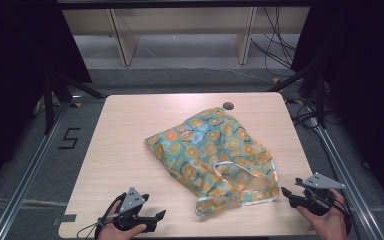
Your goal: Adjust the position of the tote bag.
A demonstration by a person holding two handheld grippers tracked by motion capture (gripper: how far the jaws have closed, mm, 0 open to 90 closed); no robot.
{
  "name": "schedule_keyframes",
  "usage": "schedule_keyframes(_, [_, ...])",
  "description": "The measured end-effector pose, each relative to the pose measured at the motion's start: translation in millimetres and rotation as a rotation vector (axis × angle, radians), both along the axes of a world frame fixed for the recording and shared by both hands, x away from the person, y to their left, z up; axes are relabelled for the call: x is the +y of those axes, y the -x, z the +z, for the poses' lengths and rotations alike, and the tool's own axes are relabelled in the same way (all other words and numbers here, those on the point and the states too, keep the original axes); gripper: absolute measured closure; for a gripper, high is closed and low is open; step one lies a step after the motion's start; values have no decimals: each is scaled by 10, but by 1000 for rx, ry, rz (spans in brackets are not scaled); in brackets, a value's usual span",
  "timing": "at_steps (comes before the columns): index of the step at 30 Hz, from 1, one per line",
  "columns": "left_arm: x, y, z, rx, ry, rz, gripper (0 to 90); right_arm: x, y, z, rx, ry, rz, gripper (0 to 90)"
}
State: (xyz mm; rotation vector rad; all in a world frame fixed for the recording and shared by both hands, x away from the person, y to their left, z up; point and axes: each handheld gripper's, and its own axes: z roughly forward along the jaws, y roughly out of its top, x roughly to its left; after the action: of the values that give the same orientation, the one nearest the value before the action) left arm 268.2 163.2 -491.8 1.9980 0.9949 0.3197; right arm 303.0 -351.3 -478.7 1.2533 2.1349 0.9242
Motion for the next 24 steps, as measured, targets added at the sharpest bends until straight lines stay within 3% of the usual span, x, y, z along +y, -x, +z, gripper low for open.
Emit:
schedule_keyframes(1, [0, 0, 0, 0, 0, 0, 217, 8, 4, 2, 13, -7, 5, 377])
schedule_keyframes(2, [19, -11, 1, -7, -37, -3, 217, 14, 2, -1, 17, -12, 7, 377])
schedule_keyframes(5, [12, -6, 1, -2, -20, -7, 215, 9, 0, 8, 13, 3, 13, 376])
schedule_keyframes(6, [26, -11, 5, -7, -41, -11, 215, 12, -1, 5, 10, -6, 12, 376])
schedule_keyframes(9, [16, -8, 3, -3, -16, -6, 215, 8, -9, 8, 6, -7, 24, 375])
schedule_keyframes(10, [10, -20, -6, -23, -12, -3, 218, 15, -9, 12, 12, -10, 23, 375])
schedule_keyframes(12, [0, -18, -13, -9, 2, 7, 224, 31, -12, 8, 13, -23, 16, 376])
schedule_keyframes(13, [15, -22, -3, -6, -27, -3, 224, 31, -12, 8, 13, -23, 16, 376])
schedule_keyframes(16, [4, -23, -8, -10, -10, 9, 227, 26, -40, 27, -17, -14, 22, 378])
schedule_keyframes(17, [4, -23, -8, -10, -10, 9, 218, 29, -43, 36, -18, -13, 17, 381])
schedule_keyframes(18, [34, -42, 8, -25, -36, -2, 213, 32, -57, 44, 6, -29, 29, 383])
schedule_keyframes(19, [34, -42, 8, -25, -36, -2, 216, 24, -80, 41, -19, -17, 38, 384])
schedule_keyframes(20, [36, -47, 17, -15, -20, 15, 218, 32, -96, 51, -12, -27, 34, 384])
schedule_keyframes(23, [44, -72, 33, -19, -28, 14, 246, 33, -137, 75, -24, -22, 37, 388])
schedule_keyframes(24, [37, -78, 47, -17, -4, 3, 285, 44, -188, 103, -25, -38, 38, 397])
